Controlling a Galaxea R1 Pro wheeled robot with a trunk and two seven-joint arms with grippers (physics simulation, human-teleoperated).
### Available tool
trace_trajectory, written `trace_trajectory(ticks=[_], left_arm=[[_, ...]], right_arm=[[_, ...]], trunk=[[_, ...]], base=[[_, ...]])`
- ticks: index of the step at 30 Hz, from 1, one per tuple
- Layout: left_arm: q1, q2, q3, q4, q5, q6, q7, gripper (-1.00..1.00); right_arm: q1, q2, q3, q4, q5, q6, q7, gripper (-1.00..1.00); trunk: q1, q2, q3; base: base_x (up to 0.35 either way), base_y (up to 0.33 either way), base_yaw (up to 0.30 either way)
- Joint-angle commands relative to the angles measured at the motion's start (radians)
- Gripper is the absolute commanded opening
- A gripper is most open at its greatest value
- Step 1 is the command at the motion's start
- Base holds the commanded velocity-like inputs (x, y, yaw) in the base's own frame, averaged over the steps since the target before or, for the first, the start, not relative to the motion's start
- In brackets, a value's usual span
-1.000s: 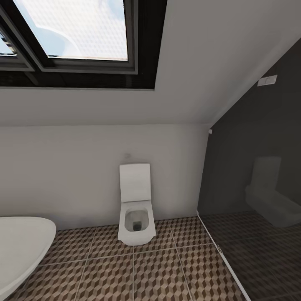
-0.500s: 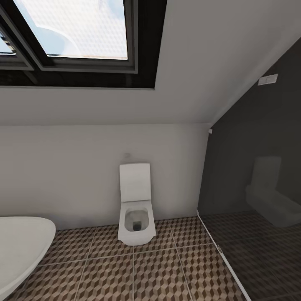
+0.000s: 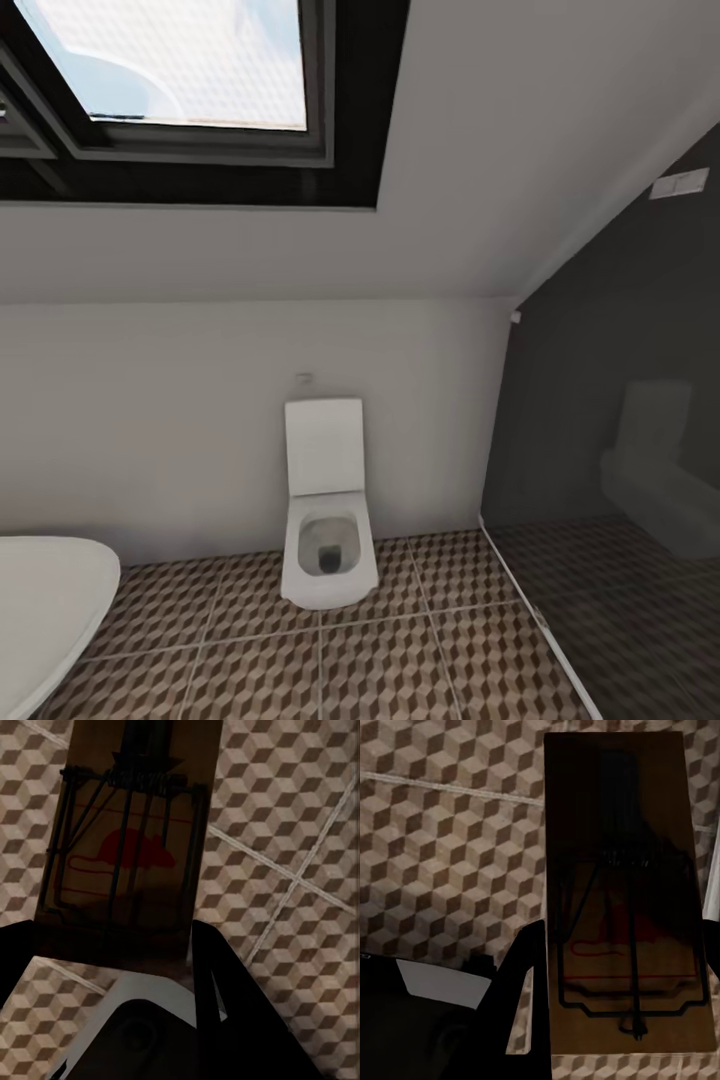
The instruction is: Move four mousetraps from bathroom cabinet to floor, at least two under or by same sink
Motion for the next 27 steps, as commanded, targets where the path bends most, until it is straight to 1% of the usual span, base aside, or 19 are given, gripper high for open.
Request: trace_trajectory(ticks=[1,5,12,17,27], left_arm=[[-0.001,0.0,-0.008,0.002,0.004,-0.002,0.003,-1.0],[-0.001,0.0,-0.008,0.002,0.004,-0.002,0.003,-1.0],[-0.001,0.0,-0.008,0.002,0.004,-0.002,0.003,-1.0],[-0.001,0.0,-0.008,0.001,0.004,-0.002,0.003,-1.0],[-0.001,-0.001,-0.008,0.002,0.004,-0.003,0.003,-1.0]], right_arm=[[0.0,0.0,0.009,-0.002,-0.009,0.006,-0.003,-1.0],[0.0,0.0,0.008,-0.002,-0.009,0.006,-0.004,-1.0],[0.0,0.0,0.008,-0.001,-0.009,0.006,-0.005,-1.0],[0.0,0.0,0.007,-0.001,-0.009,0.006,-0.005,-1.0],[-0.001,-0.002,0.004,-0.001,-0.011,0.007,-0.009,-1.0]], trunk=[[0.001,0.0,0.0],[0.001,0.0,0.0],[0.001,0.0,-0.001],[0.001,0.0,-0.001],[0.001,0.0,-0.002]], base=[[0.327,0.114,0.0],[0.329,0.069,0.034],[0.326,0.006,0.201],[0.089,0.0,0.031],[0.007,0.0,0.002]])
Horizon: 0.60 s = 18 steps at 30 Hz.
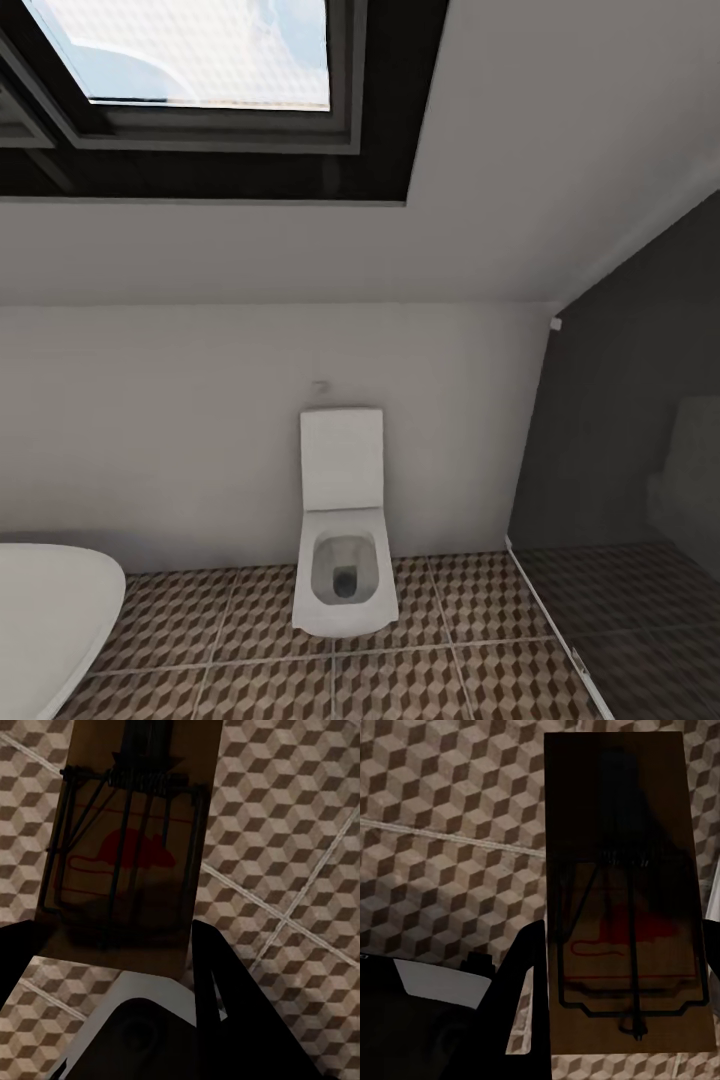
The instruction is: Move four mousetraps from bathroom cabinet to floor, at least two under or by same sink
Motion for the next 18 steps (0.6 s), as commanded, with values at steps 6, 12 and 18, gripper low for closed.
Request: trace_trajectory(ticks=[6,12,18], left_arm=[[-0.001,0.0,-0.008,0.002,0.004,-0.002,0.003,-1.0],[-0.001,0.0,-0.008,0.002,0.004,-0.002,0.003,-1.0],[-0.001,0.001,-0.007,0.002,0.004,-0.002,0.003,-1.0]], right_arm=[[0.001,-0.001,0.009,-0.002,-0.009,0.006,-0.003,-1.0],[0.0,-0.001,0.01,-0.002,-0.009,0.005,-0.003,-1.0],[0.0,-0.001,0.011,-0.003,-0.009,0.005,-0.002,-1.0]], trunk=[[0.0,0.0,0.0],[0.0,0.0,0.0],[0.0,0.0,0.0]], base=[[0.018,0.0,0.0],[0.22,0.0,0.0],[0.071,0.0,0.059]])
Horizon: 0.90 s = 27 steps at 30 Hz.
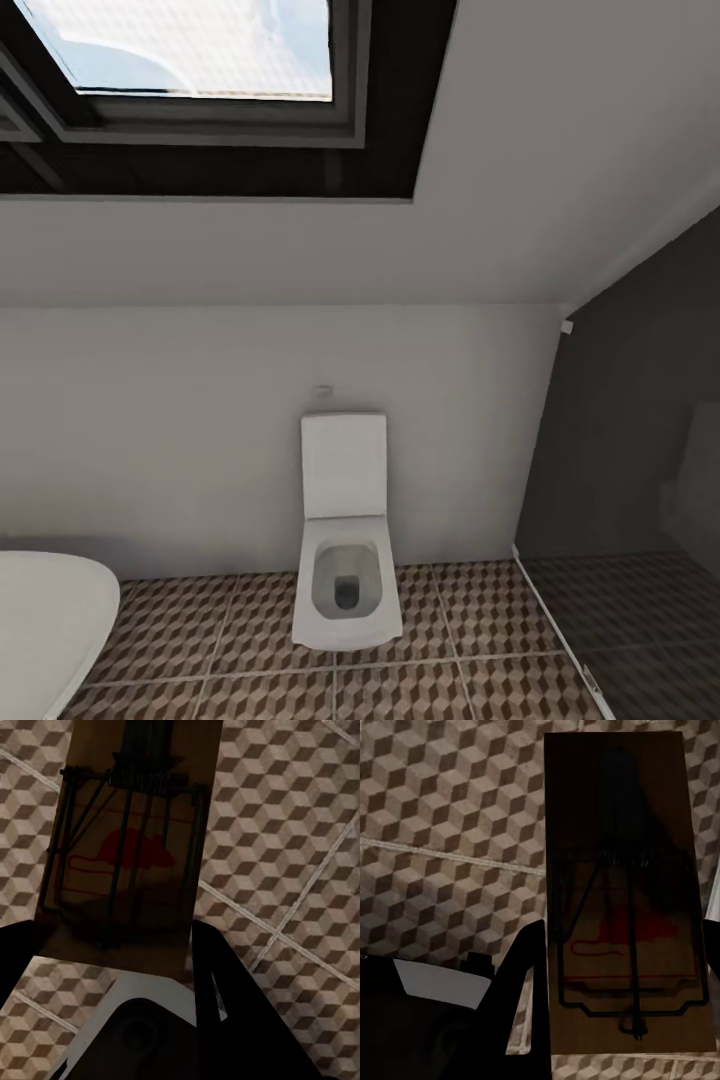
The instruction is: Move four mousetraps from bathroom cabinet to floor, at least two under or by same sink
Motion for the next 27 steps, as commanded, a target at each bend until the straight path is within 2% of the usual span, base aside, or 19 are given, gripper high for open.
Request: trace_trajectory(ticks=[1,9,21,27], left_arm=[[-0.001,0.0,-0.008,0.002,0.004,-0.003,0.003,-1.0],[-0.001,0.0,-0.009,0.002,0.004,-0.003,0.003,-1.0],[-0.001,0.0,-0.01,0.002,0.004,-0.003,0.003,-1.0],[-0.001,0.0,-0.01,0.002,0.004,-0.003,0.003,-1.0]], right_arm=[[0.0,0.0,0.009,-0.002,-0.009,0.006,-0.003,-1.0],[0.001,0.0,0.009,-0.002,-0.008,0.006,-0.004,-1.0],[0.001,0.0,0.007,-0.002,-0.009,0.006,-0.004,-1.0],[0.001,0.0,0.006,-0.002,-0.01,0.006,-0.004,-1.0]], trunk=[[0.0,-0.001,0.0],[0.0,-0.001,0.0],[0.0,-0.001,0.0],[0.0,-0.001,0.0]], base=[[0.006,0.0,0.241],[0.002,0.0,0.204],[0.002,0.0,0.016],[0.197,0.0,0.001]])
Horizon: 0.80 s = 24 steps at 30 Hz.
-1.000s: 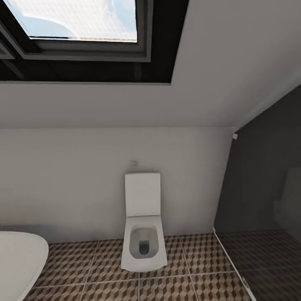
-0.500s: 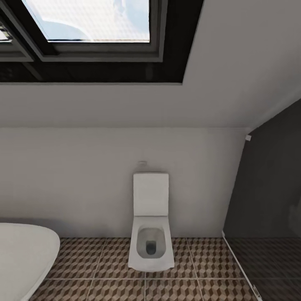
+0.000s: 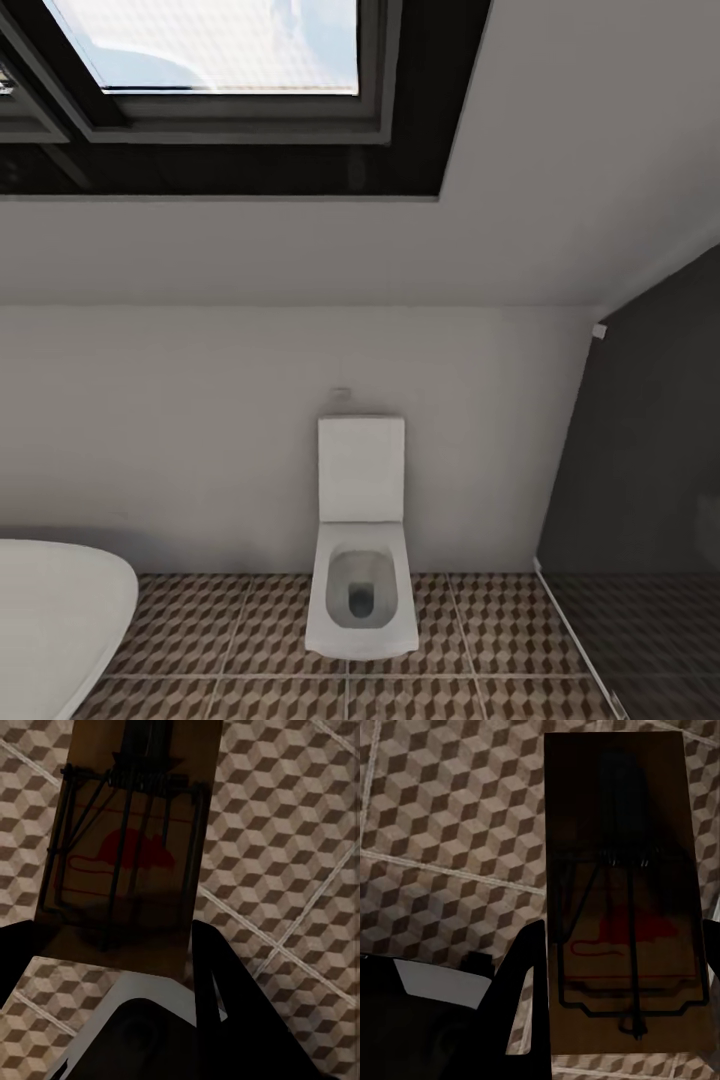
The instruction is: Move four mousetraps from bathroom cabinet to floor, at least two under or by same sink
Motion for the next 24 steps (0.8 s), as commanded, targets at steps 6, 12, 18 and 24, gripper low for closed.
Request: trace_trajectory(ticks=[6,12,18,24], left_arm=[[-0.001,0.0,-0.008,0.002,0.004,-0.003,0.003,-1.0],[-0.001,0.0,-0.008,0.002,0.004,-0.003,0.003,-1.0],[-0.001,0.0,-0.008,0.002,0.004,-0.004,0.003,-1.0],[-0.001,0.0,-0.008,0.002,0.004,-0.003,0.003,-1.0]], right_arm=[[0.0,0.0,0.008,-0.002,-0.009,0.006,-0.003,-1.0],[0.0,0.0,0.008,-0.002,-0.009,0.005,-0.003,-1.0],[0.0,0.0,0.008,-0.001,-0.009,0.005,-0.003,-1.0],[0.0,0.0,0.008,-0.001,-0.01,0.004,-0.004,-1.0]], trunk=[[0.001,0.0,0.0],[0.001,0.0,0.0],[0.001,0.0,0.0],[0.001,0.0,0.0]], base=[[0.058,0.0,0.0],[0.009,0.0,0.0],[0.001,0.0,0.0],[0.0,0.0,0.0]])
